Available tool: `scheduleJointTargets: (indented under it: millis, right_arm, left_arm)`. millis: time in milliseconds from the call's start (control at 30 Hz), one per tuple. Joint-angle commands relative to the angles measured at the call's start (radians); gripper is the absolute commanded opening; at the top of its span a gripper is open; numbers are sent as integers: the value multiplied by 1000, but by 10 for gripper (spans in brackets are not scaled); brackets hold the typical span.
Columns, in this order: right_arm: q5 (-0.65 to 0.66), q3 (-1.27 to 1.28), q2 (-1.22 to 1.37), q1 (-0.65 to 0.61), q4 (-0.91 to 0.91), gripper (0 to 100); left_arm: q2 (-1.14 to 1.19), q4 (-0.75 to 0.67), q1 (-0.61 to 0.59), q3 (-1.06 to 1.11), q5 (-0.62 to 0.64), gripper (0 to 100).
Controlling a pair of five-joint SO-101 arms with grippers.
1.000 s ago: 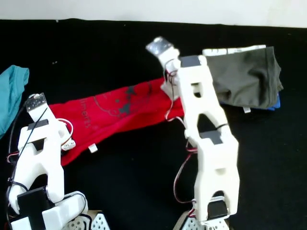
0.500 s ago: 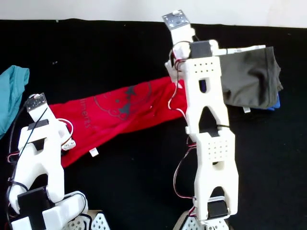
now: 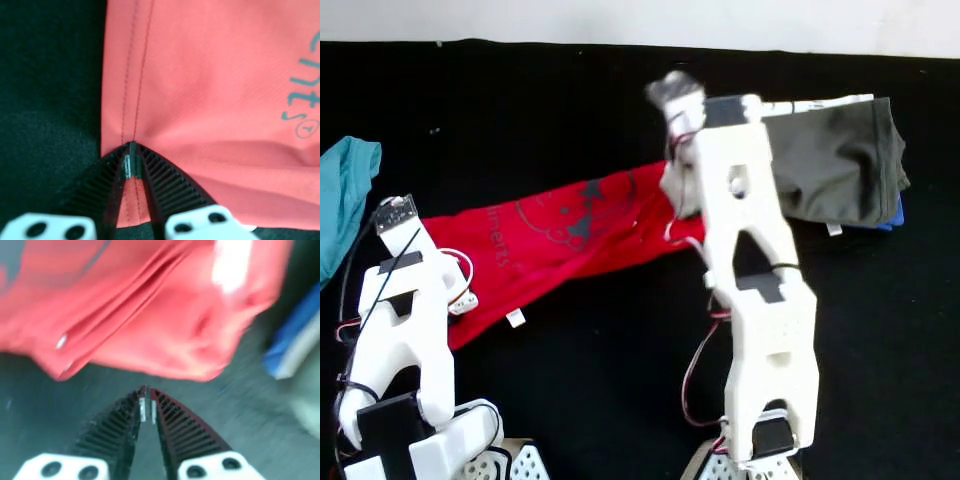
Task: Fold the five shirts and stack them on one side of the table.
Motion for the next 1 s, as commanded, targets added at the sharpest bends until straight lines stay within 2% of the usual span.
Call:
scheduleJointTargets:
  millis: [0,333,533,767,967]
  right_arm:
    - [6,197,-71,-67,-91,6]
    - [5,200,-71,-213,-298,6]
    - [5,99,-65,-219,-308,6]
    - [5,87,18,-225,-476,6]
    - [5,81,65,-240,-469,6]
  left_arm:
    - [-1,-17,-16,7,5,9]
    - [1,-17,-16,7,5,9]
    - [1,-17,-16,7,5,9]
    - [1,-17,-16,7,5,9]
    - [1,-17,-16,7,5,9]
